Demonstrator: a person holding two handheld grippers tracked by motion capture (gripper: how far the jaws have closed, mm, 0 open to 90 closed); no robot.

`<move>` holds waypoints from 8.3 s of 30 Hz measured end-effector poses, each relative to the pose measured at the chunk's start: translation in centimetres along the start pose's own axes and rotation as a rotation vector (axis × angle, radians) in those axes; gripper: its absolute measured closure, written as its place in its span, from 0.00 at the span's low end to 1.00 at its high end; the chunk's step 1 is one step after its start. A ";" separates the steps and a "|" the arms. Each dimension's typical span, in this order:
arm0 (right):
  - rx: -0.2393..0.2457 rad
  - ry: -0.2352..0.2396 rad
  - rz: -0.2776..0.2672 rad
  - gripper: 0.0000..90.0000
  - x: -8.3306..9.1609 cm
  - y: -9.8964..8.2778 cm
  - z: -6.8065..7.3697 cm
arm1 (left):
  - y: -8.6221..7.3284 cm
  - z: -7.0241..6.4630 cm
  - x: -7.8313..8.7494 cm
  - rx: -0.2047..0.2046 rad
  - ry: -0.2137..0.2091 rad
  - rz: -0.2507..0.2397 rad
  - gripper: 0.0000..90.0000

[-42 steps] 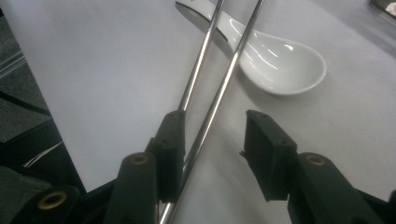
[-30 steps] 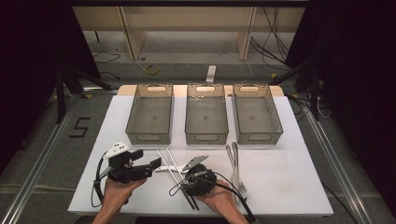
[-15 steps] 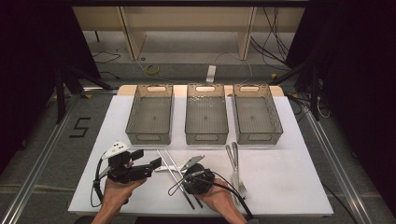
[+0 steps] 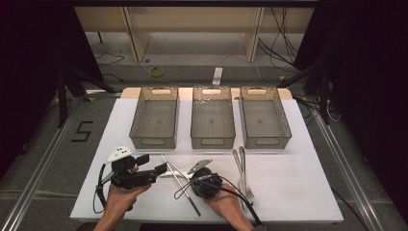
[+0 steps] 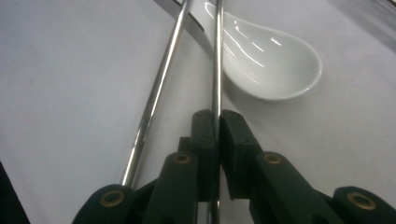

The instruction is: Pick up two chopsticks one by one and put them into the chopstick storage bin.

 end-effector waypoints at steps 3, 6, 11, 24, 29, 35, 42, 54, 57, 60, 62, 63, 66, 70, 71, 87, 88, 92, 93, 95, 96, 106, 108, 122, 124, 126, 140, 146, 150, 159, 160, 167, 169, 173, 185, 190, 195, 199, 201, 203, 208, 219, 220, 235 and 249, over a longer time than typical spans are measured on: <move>-0.013 0.001 0.000 0.95 0.0 0.0 0.0 | 0.0 0.0 0.0 -0.003 -0.003 0.001 0.17; -0.008 -0.002 -0.003 0.95 0.0 0.0 0.0 | 0.0 0.0 0.0 -0.002 -0.005 0.005 0.17; 0.014 -0.016 -0.008 0.96 0.4 0.1 -0.3 | 0.0 -0.1 0.0 -0.017 -0.011 0.005 0.17; 0.124 -0.003 -0.065 0.96 5.0 1.2 -1.0 | -1.7 -1.5 -1.1 -0.260 -0.036 0.135 0.17; 0.202 0.015 -0.041 0.96 6.3 1.0 -0.6 | -2.8 -2.3 -2.3 -0.465 0.002 0.204 0.17; 0.294 0.048 -0.004 0.96 7.1 0.3 0.6 | -4.2 -3.6 -3.1 -0.629 -0.065 0.325 0.18; 0.344 0.085 0.017 0.96 7.9 -0.6 1.1 | -6.1 -4.7 -3.9 -0.729 -0.128 0.459 0.25; 0.409 0.137 0.009 0.96 8.0 -0.8 1.7 | -7.5 -5.6 -5.2 -0.845 -0.170 0.589 0.53; 0.411 0.139 0.010 0.96 8.0 -0.9 1.7 | -7.8 -5.8 -5.2 -0.859 -0.181 0.599 0.59; 0.419 0.148 0.013 0.96 8.0 -1.0 1.7 | -7.9 -5.9 -5.0 -0.869 -0.197 0.609 0.69; 0.420 0.154 0.012 0.96 7.9 -1.1 1.7 | -7.9 -6.0 -5.0 -0.876 -0.205 0.610 0.74; 0.424 0.157 0.013 0.96 7.9 -1.1 1.8 | -8.0 -6.0 -4.9 -0.874 -0.211 0.611 0.76; 0.437 0.179 0.021 0.96 7.9 -1.3 1.9 | -8.1 -6.0 -4.8 -0.878 -0.223 0.621 0.82; 0.456 0.193 0.011 0.90 8.0 -1.3 1.7 | -8.5 -6.3 -4.3 -0.906 -0.259 0.644 0.89; 0.430 0.178 0.008 0.87 8.1 -1.2 1.4 | -8.7 -6.8 -4.1 -0.906 -0.291 0.646 0.93; 0.127 0.025 -0.316 0.43 12.0 1.0 -3.0 | -4.4 -3.2 -4.2 -0.685 -0.120 0.518 0.94; 0.117 0.019 -0.326 0.43 12.0 0.9 -3.1 | -4.0 -2.9 -4.2 -0.668 -0.103 0.500 0.94; 0.064 -0.017 -0.363 0.40 12.2 0.2 -3.7 | -2.2 -1.8 -4.1 -0.559 -0.047 0.428 0.94; 0.051 -0.030 -0.371 0.40 12.2 0.0 -3.9 | -2.2 -1.8 -4.1 -0.559 -0.047 0.428 0.94; 0.026 -0.042 -0.374 0.39 12.3 -0.5 -4.3 | -1.5 -1.3 -4.1 -0.528 -0.026 0.403 0.94; 0.015 -0.049 -0.376 0.39 12.3 -0.7 -4.4 | -1.2 -1.1 -4.1 -0.510 -0.015 0.393 0.94; -0.048 -0.087 -0.412 0.37 13.4 -2.8 -5.3 | 2.4 2.1 -4.1 -0.379 0.082 0.307 0.94; -0.064 -0.092 -0.416 0.37 13.5 -3.2 -5.5 | 3.1 2.8 -4.3 -0.357 0.101 0.293 0.94; -0.117 -0.105 -0.460 0.35 14.8 -5.1 -5.6 | 9.2 6.3 -5.7 -0.235 0.183 0.202 0.94; -0.124 -0.108 -0.474 0.35 15.0 -5.3 -5.7 | 9.9 6.7 -6.0 -0.223 0.190 0.194 0.94; -0.136 -0.124 -0.501 0.35 15.4 -5.5 -5.8 | 10.4 7.1 -6.4 -0.202 0.197 0.187 0.94; -0.141 -0.121 -0.524 0.34 15.6 -6.1 -5.7 | 13.1 10.6 -9.5 -0.131 0.255 0.173 0.94; -0.143 -0.112 -0.530 0.33 15.6 -6.1 -5.5 | 13.2 11.8 -10.2 -0.128 0.284 0.184 0.94; -0.142 -0.102 -0.527 0.32 15.5 -6.1 -5.3 | 12.9 12.6 -10.7 -0.114 0.299 0.183 0.94; -0.142 -0.097 -0.520 0.32 15.4 -6.2 -5.2 | 12.1 13.7 -11.6 -0.095 0.321 0.198 0.94; -0.141 -0.096 -0.519 0.32 15.4 -6.2 -5.2 | 12.1 13.7 -11.6 -0.095 0.321 0.198 0.94; -0.129 -0.090 -0.513 0.32 15.2 -6.2 -5.0 | 11.7 14.1 -11.8 -0.123 0.335 0.200 0.89; -0.129 -0.089 -0.512 0.32 15.3 -6.2 -5.0 | 11.7 14.0 -11.7 -0.120 0.336 0.182 0.75; -0.135 -0.090 -0.513 0.32 15.3 -6.2 -5.1 | 11.8 13.3 -11.0 -0.083 0.331 0.169 0.58; -0.134 -0.089 -0.505 0.32 15.2 -6.3 -4.8 | 7.7 8.6 -5.1 0.043 0.258 0.143 0.33; -0.136 -0.061 -0.497 0.32 14.7 -6.2 -4.3 | 4.5 7.7 -4.3 0.123 0.202 0.183 0.27; -0.131 -0.059 -0.495 0.32 14.6 -6.1 -4.1 | 2.0 7.1 -4.8 0.145 0.200 0.229 0.24; -0.125 -0.063 -0.494 0.32 14.6 -6.1 -4.1 | 1.0 6.7 -4.9 0.176 0.199 0.250 0.21; -0.125 -0.064 -0.494 0.32 14.6 -6.1 -4.1 | 0.7 6.6 -4.9 0.181 0.209 0.248 0.21; -0.122 -0.065 -0.493 0.32 14.6 -6.1 -4.0 | 0.1 6.3 -5.0 0.188 0.208 0.265 0.21; -0.119 -0.067 -0.490 0.32 14.6 -6.1 -4.0 | -1.1 5.9 -5.7 0.193 0.219 0.309 0.21; -0.117 -0.066 -0.481 0.32 14.4 -6.1 -3.9 | -3.0 6.2 -7.2 0.197 0.224 0.406 0.25; -0.116 -0.065 -0.482 0.32 14.4 -6.0 -3.8 | -3.1 6.1 -7.3 0.192 0.222 0.415 0.25; -0.117 -0.077 -0.481 0.33 14.5 -6.0 -3.9 | -4.2 5.9 -8.6 0.191 0.216 0.473 0.36; -0.113 -0.081 -0.480 0.34 14.5 -6.0 -3.9 | -4.1 5.4 -9.7 0.128 0.240 0.472 0.60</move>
Point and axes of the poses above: each handheld gripper's, and its own axes: x roughly backward along the jaws, y roughly out of its top, z roughly to its left, the point moved 10 cm from there along -x, roughly forward along the jaws, and after that the axes turned 7 degrees about x, right-handed, at the moved point
